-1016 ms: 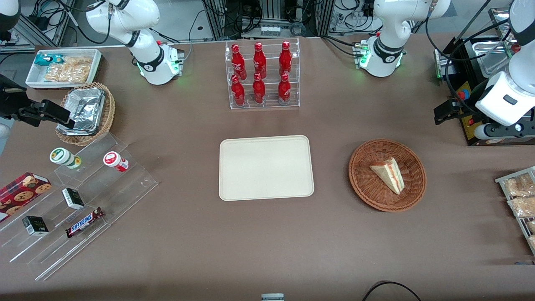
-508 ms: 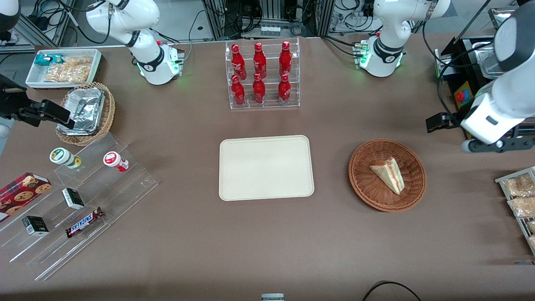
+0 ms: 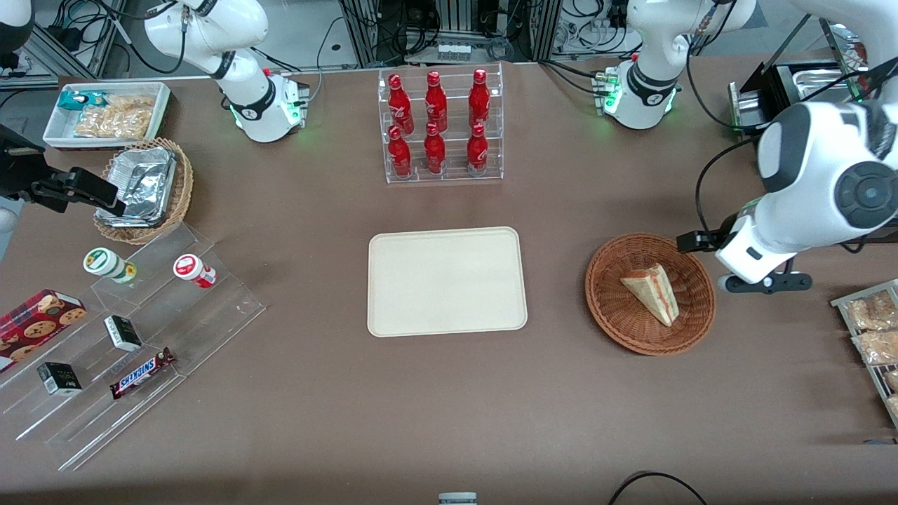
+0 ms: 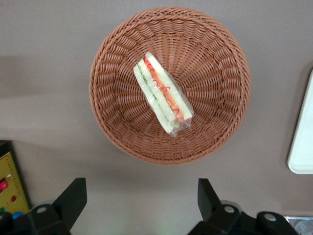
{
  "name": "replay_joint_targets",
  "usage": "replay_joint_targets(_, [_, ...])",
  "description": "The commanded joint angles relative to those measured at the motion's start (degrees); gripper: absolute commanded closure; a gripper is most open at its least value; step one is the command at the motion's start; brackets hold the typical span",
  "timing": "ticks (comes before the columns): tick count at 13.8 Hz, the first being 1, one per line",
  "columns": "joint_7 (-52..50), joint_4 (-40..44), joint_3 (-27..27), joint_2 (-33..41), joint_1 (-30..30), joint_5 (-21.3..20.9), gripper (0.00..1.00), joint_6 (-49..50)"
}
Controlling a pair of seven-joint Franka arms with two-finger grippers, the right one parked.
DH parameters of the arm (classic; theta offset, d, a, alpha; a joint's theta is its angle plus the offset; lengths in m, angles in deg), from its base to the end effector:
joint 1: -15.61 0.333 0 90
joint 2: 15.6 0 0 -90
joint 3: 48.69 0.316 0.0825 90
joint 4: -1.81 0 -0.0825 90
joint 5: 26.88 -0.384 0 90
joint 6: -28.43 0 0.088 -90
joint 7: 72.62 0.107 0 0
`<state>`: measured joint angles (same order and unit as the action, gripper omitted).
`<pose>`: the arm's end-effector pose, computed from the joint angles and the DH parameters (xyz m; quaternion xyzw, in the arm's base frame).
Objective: Place sandwich from basket to tray
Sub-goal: 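Lower the left gripper into the wicker basket and grasp the sandwich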
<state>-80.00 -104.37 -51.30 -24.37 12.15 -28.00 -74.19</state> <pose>0.5728 -0.0583 0.4223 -0.9942 -0.0081 0.1059 0.0183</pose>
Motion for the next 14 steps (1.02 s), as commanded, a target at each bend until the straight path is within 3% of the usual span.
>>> replay_joint_targets(1, [-0.3, -4.0, -0.1, 0.4, -0.1, -1.0, 0.00, -4.7])
replay_joint_targets(5, [-8.3, -9.8, -0.1, 0.2, -1.1, -1.0, 0.00, -14.2])
replay_joint_targets(9, [-28.4, -11.6, -0.1, -2.7, -4.5, -1.0, 0.00, -21.0])
replay_joint_targets(14, [-32.1, -14.8, 0.1, -1.8, -4.4, -0.9, 0.00, -24.6])
